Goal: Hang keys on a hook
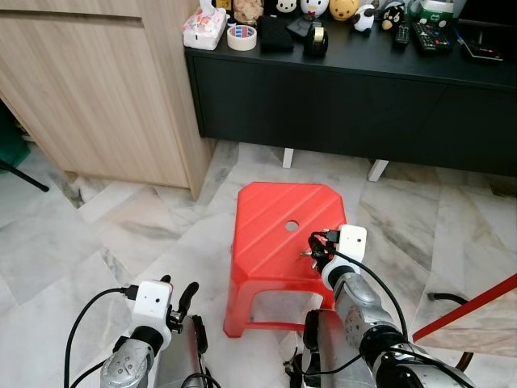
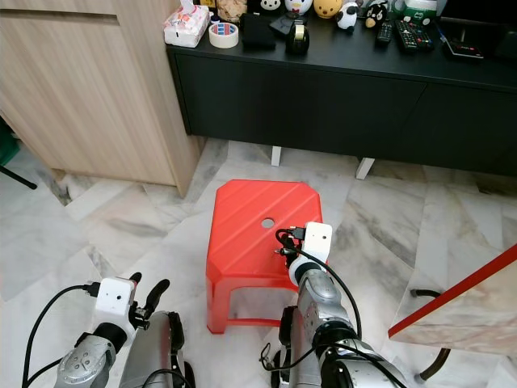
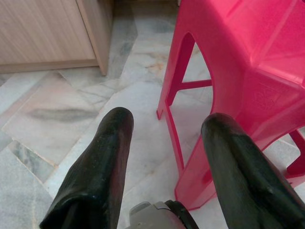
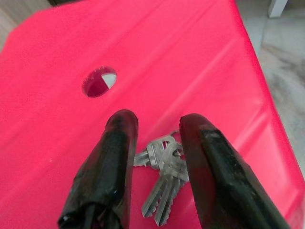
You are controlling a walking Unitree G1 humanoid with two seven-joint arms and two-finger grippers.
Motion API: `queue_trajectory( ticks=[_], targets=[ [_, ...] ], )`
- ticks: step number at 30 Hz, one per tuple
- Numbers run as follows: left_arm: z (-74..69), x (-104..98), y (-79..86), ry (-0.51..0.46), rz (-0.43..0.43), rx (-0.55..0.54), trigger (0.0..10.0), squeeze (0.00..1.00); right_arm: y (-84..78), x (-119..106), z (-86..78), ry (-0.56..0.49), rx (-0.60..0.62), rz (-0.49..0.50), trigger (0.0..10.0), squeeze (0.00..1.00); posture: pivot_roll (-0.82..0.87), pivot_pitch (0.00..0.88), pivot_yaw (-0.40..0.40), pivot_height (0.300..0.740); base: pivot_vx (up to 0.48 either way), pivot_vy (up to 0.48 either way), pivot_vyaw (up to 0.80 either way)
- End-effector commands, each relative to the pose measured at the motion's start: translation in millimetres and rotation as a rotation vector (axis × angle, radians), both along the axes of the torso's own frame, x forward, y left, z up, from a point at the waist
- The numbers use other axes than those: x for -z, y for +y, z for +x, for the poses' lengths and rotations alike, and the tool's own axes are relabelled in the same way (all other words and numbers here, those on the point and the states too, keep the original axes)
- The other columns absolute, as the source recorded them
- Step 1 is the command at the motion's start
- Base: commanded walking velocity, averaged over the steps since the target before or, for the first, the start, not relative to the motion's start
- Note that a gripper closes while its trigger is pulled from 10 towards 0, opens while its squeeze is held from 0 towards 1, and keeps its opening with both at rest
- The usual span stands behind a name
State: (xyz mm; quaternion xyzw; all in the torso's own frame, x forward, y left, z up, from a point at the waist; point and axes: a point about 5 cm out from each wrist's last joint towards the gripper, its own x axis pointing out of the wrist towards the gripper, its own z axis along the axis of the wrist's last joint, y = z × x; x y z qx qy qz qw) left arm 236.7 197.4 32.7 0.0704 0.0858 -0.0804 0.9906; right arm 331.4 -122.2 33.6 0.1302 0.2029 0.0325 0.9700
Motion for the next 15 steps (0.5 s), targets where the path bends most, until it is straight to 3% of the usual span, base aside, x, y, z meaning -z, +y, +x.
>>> queue_trajectory(
  ticks=[1,6,15],
  targets=[
    [-6.6,4.9,0.2,0.028,-0.004,-0.004,10.0,0.00,-4.8,1.9,0.4,0.039,0.047,0.010,10.0,0.00,0.12,0.216,-0.043,0.562,0.000,0.000,0.00],
    [-11.9,6.1,0.5,0.032,-0.007,-0.013,10.0,0.00,-9.7,1.5,1.7,0.057,0.098,0.034,10.0,0.00,0.12,0.223,-0.049,0.562,0.000,0.000,0.00],
    [-21.8,8.8,2.8,0.041,-0.007,-0.032,10.0,0.00,-11.2,0.7,2.6,0.057,0.087,0.022,10.0,0.00,0.12,0.236,-0.058,0.562,0.000,0.000,0.00]
  ],
)
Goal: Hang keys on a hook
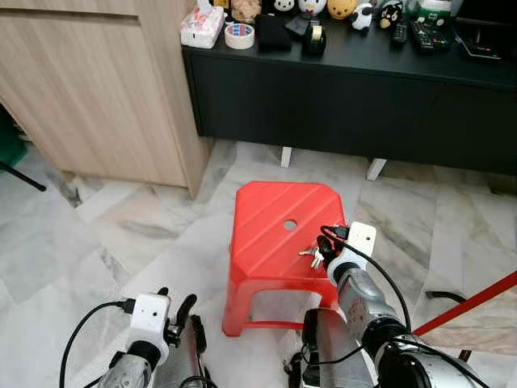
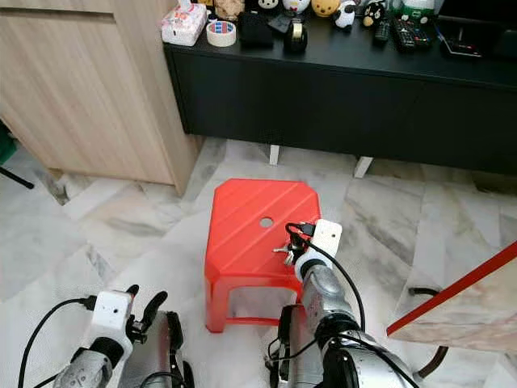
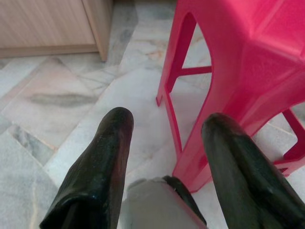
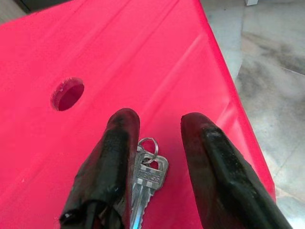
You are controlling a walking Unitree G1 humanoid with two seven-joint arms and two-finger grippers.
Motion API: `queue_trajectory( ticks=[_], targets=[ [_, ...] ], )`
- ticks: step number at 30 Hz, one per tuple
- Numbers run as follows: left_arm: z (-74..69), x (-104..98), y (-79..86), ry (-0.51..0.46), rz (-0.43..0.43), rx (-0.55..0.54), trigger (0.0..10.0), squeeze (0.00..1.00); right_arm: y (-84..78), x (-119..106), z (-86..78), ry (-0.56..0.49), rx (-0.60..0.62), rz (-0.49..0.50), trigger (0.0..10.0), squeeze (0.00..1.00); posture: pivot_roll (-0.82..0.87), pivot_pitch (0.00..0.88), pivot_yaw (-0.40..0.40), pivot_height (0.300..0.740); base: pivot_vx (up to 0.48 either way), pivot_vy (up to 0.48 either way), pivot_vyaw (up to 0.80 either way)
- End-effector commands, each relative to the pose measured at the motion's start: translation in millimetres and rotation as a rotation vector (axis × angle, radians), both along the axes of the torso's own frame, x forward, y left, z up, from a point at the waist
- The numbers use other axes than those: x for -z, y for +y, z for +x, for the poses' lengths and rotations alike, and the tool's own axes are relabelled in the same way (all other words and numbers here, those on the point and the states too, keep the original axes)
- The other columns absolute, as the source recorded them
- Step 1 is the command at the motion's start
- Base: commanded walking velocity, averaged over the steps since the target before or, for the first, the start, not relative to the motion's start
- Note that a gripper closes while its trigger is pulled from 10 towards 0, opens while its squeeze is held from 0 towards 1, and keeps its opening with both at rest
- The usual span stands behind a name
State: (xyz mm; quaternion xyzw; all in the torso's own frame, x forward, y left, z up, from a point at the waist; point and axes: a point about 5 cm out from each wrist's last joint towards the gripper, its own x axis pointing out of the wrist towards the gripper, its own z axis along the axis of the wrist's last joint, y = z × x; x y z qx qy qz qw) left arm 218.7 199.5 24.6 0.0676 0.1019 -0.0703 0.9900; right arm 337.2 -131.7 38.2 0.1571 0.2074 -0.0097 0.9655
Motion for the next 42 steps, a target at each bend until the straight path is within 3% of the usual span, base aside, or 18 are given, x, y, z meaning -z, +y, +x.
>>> queue_trajectory(
  ticks=[1,16,17,18,19,20,22,42],
  targets=[
    [-4.2,0.2,0.5,0.008,-0.006,-0.008,10.0,0.00,-1.0,5.9,-3.7,0.036,-0.010,-0.005,10.0,0.00,0.12,0.238,-0.059,0.562,0.000,0.000,0.00],
    [-8.7,-1.8,-0.3,0.007,-0.008,-0.015,10.0,0.00,-1.6,12.0,-7.9,0.072,-0.017,0.010,10.0,0.00,0.11,0.261,-0.066,0.562,0.000,0.000,0.00],
    [-8.9,-1.6,-0.3,0.008,-0.008,-0.015,10.0,0.00,-1.7,12.1,-8.1,0.072,-0.017,0.010,7.1,0.00,0.12,0.262,-0.066,0.562,0.000,0.000,0.00],
    [-9.0,-1.4,-0.4,0.009,-0.008,-0.016,10.0,0.00,-1.8,12.2,-8.2,0.072,-0.017,0.010,7.1,0.00,0.12,0.262,-0.066,0.562,0.000,0.000,0.00],
    [-9.4,-1.1,-0.2,0.010,-0.008,-0.017,10.0,0.00,-1.8,12.6,-8.6,0.073,-0.018,0.010,2.4,0.00,0.11,0.264,-0.067,0.562,0.000,0.000,0.00],
    [-10.0,-0.7,0.0,0.012,-0.008,-0.018,10.0,0.00,-1.7,13.3,-9.2,0.074,-0.019,0.010,1.3,0.00,0.11,0.264,-0.068,0.562,0.000,0.000,0.00],
    [-10.5,-0.3,0.1,0.015,-0.009,-0.020,10.0,0.00,-1.3,13.9,-9.7,0.074,-0.022,0.012,0.0,0.00,0.11,0.266,-0.068,0.562,0.000,0.000,0.00],
    [-10.4,2.3,-1.5,0.025,-0.013,-0.017,10.0,0.00,2.9,11.7,-9.3,0.032,-0.053,0.024,0.0,0.00,0.11,0.262,-0.067,0.562,0.000,0.000,0.00]
  ],
)
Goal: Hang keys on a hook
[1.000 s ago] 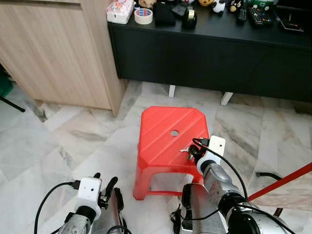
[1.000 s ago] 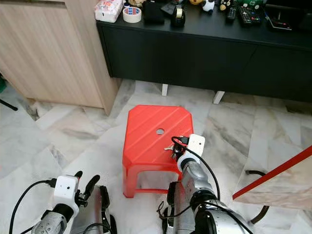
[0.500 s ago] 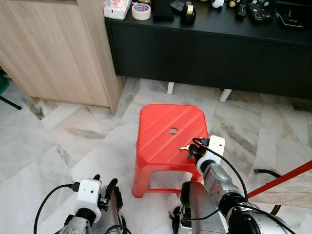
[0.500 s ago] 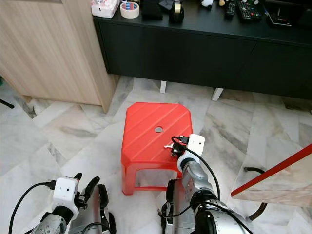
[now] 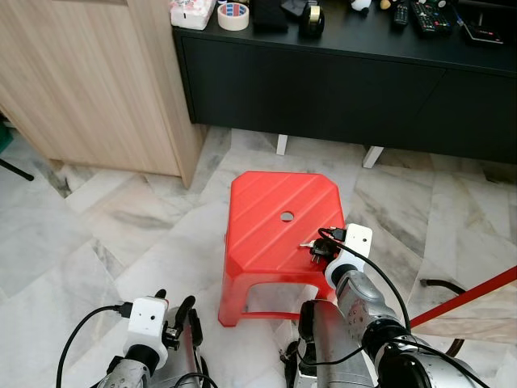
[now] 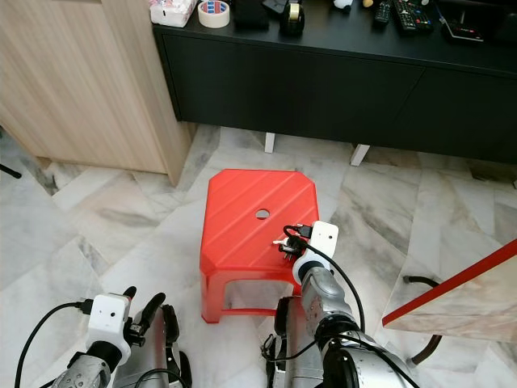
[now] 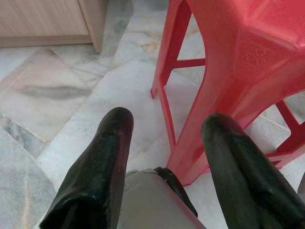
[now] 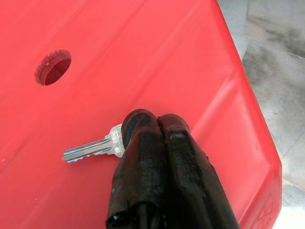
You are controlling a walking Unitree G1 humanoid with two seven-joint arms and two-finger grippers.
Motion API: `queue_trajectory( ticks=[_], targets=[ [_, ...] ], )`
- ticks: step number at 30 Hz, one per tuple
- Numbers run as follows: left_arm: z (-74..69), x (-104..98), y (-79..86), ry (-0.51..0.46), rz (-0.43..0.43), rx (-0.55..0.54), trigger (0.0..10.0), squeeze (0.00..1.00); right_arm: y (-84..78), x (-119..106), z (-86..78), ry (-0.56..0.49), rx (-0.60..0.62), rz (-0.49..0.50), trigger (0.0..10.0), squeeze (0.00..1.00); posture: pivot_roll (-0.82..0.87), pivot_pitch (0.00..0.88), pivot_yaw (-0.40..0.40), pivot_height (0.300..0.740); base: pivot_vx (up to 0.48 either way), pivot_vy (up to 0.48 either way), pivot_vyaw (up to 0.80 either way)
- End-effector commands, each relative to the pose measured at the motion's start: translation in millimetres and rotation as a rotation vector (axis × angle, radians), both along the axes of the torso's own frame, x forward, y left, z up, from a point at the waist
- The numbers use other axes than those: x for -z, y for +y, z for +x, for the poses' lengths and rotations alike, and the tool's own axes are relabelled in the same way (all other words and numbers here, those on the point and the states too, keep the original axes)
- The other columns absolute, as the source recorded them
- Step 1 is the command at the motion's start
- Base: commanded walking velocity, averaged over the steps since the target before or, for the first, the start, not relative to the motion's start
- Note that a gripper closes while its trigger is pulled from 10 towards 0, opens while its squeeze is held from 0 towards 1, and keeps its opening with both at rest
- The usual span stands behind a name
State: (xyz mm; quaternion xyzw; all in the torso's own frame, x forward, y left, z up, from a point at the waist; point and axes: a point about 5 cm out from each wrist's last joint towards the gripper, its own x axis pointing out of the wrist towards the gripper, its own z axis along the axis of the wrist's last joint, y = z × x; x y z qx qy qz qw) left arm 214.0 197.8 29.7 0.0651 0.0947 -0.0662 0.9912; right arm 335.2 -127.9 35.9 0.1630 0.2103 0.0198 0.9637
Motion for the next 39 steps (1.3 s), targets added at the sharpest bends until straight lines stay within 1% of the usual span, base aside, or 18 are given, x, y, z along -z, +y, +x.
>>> queue_trajectory(
  ticks=[1,5,8,12,16,21,26,31,32,33,34,38,39],
  targets=[
    [-5.4,7.5,0.1,0.040,-0.008,-0.009,10.0,0.00,-0.5,9.1,-7.2,0.032,0.000,-0.001,0.0,0.00,0.11,0.261,-0.068,0.562,0.000,0.000,0.00],
    [-3.6,7.9,-0.2,0.041,-0.007,-0.009,10.0,0.00,1.8,8.3,-6.9,0.020,-0.012,-0.003,0.0,0.00,0.11,0.257,-0.068,0.562,0.000,0.000,0.00],
    [-1.9,7.8,-0.3,0.038,-0.005,-0.009,10.0,0.00,4.1,5.2,-5.5,-0.011,-0.040,-0.026,0.0,0.00,0.12,0.253,-0.069,0.562,0.000,0.000,0.00],
    [2.1,8.1,-0.3,0.035,-0.001,-0.008,10.0,0.00,8.6,-2.5,-1.8,-0.078,-0.075,-0.032,0.0,0.00,0.11,0.235,-0.071,0.562,0.000,0.000,0.00],
    [6.2,7.8,-1.3,0.030,-0.001,-0.008,10.0,0.00,11.5,-4.9,-1.5,-0.108,-0.086,-0.023,0.0,0.00,0.11,0.225,-0.071,0.562,0.000,0.000,0.00],
    [12.5,6.1,-2.7,0.018,-0.003,-0.006,10.0,0.00,14.1,-5.0,-3.8,-0.140,-0.098,-0.026,0.0,0.00,0.11,0.202,-0.071,0.562,0.000,0.000,0.00],
    [23.2,3.7,-2.6,0.006,0.000,-0.007,10.0,0.00,14.8,-4.8,-7.5,-0.180,-0.109,-0.035,0.0,0.00,0.10,0.164,-0.070,0.562,0.000,0.000,0.00],
    [26.0,4.0,-2.8,0.004,0.002,-0.006,10.0,0.00,9.9,1.0,-12.5,-0.167,-0.097,-0.041,0.0,0.00,0.10,0.144,-0.065,0.562,0.000,0.000,0.00],
    [25.8,3.9,-3.3,0.004,0.003,-0.003,10.0,0.00,7.0,2.5,-12.9,-0.154,-0.082,-0.051,4.0,0.00,0.10,0.144,-0.063,0.562,0.000,0.000,0.00],
    [25.9,4.0,-3.5,0.003,0.004,-0.002,10.0,0.00,6.1,2.8,-12.8,-0.150,-0.076,-0.058,4.0,0.00,0.10,0.144,-0.063,0.562,0.000,0.000,0.00],
    [25.8,3.9,-3.2,0.003,0.004,-0.002,10.0,0.00,5.7,2.3,-12.0,-0.147,-0.072,-0.063,10.0,0.00,0.10,0.145,-0.060,0.562,0.000,0.000,0.00],
    [25.3,3.6,-3.0,-0.001,0.006,0.002,10.0,0.00,7.4,-5.7,-4.7,-0.160,-0.064,-0.045,10.0,0.00,0.10,0.153,-0.059,0.562,0.000,0.000,0.00],
    [25.1,3.5,-3.0,-0.001,0.006,0.002,10.0,0.00,7.8,-8.0,-2.7,-0.165,-0.062,-0.043,10.0,0.46,0.10,0.154,-0.059,0.562,0.000,0.000,0.00]
  ],
)
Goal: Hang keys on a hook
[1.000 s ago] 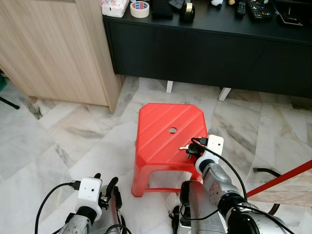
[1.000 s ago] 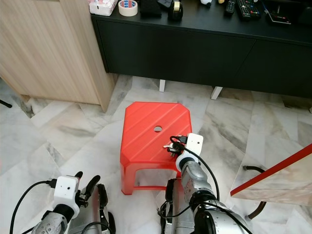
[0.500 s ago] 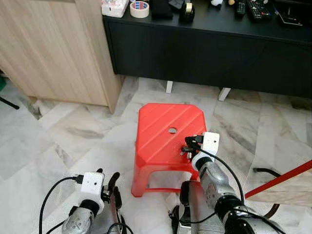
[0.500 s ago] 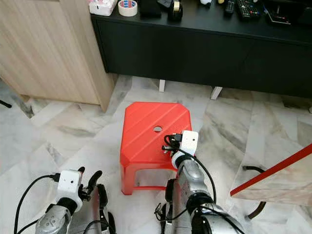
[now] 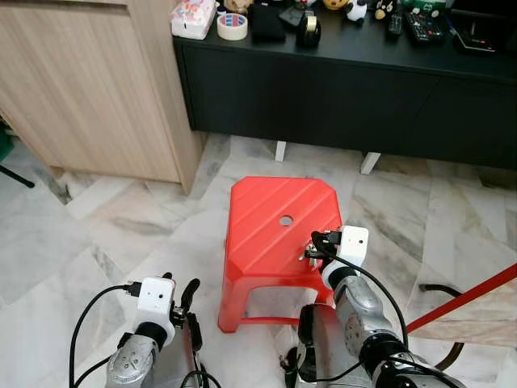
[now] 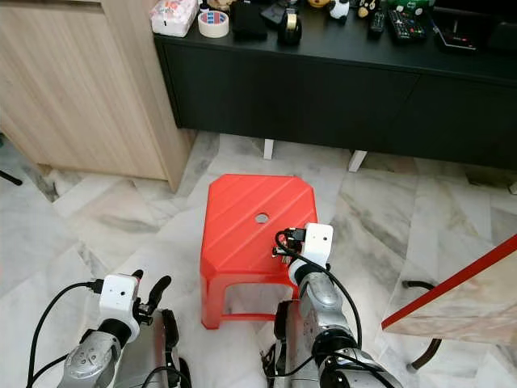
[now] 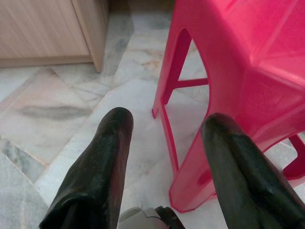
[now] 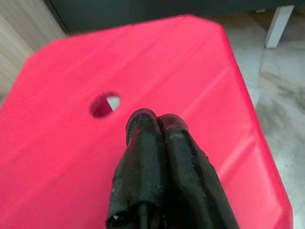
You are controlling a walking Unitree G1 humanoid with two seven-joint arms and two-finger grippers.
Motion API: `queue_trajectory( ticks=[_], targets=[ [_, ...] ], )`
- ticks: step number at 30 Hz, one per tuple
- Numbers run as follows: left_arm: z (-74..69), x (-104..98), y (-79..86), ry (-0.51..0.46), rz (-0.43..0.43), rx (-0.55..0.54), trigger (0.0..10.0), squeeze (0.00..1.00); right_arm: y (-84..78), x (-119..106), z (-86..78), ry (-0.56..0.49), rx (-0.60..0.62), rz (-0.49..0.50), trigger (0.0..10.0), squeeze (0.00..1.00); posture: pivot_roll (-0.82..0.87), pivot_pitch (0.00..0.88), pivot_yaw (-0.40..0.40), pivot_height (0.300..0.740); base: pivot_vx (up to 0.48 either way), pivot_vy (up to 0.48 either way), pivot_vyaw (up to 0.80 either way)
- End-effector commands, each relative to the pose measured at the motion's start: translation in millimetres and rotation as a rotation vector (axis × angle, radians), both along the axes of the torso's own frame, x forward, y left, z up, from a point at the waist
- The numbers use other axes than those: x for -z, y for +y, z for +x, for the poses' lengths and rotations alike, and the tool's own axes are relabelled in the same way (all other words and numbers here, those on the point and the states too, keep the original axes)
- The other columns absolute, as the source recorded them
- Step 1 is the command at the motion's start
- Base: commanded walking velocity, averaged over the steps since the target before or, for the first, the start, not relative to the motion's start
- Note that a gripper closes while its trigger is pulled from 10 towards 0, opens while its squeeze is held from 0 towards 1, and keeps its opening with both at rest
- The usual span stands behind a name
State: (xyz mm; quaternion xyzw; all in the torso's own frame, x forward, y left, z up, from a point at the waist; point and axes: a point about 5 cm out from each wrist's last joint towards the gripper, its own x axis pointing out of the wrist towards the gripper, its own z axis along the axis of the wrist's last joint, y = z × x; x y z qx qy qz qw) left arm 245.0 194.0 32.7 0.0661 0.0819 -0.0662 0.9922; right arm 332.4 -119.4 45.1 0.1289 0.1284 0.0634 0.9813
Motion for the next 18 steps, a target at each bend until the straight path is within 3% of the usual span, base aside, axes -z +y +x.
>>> queue_trajectory(
  ticks=[1,5,11,18],
  targets=[
    [-6.2,6.4,1.0,0.024,0.007,0.001,10.0,0.00,-0.3,-1.2,2.3,0.014,0.009,0.009,10.0,1.00,0.10,0.157,-0.059,0.562,0.000,0.000,0.00],
    [-7.4,6.1,1.1,0.023,0.007,0.000,10.0,0.00,1.5,-7.7,7.8,0.005,0.001,0.000,10.0,1.00,0.10,0.160,-0.061,0.562,0.000,0.000,0.00],
    [-10.7,6.1,-0.1,0.023,0.007,0.000,10.0,0.00,4.6,0.5,7.4,0.125,-0.050,-0.063,10.0,1.00,0.12,0.186,-0.067,0.562,0.000,0.000,0.00],
    [-15.0,4.7,0.8,0.019,0.008,-0.004,10.0,0.00,3.3,1.9,7.3,0.145,-0.047,-0.070,10.0,1.00,0.12,0.207,-0.073,0.562,0.000,0.000,0.00]
  ],
)
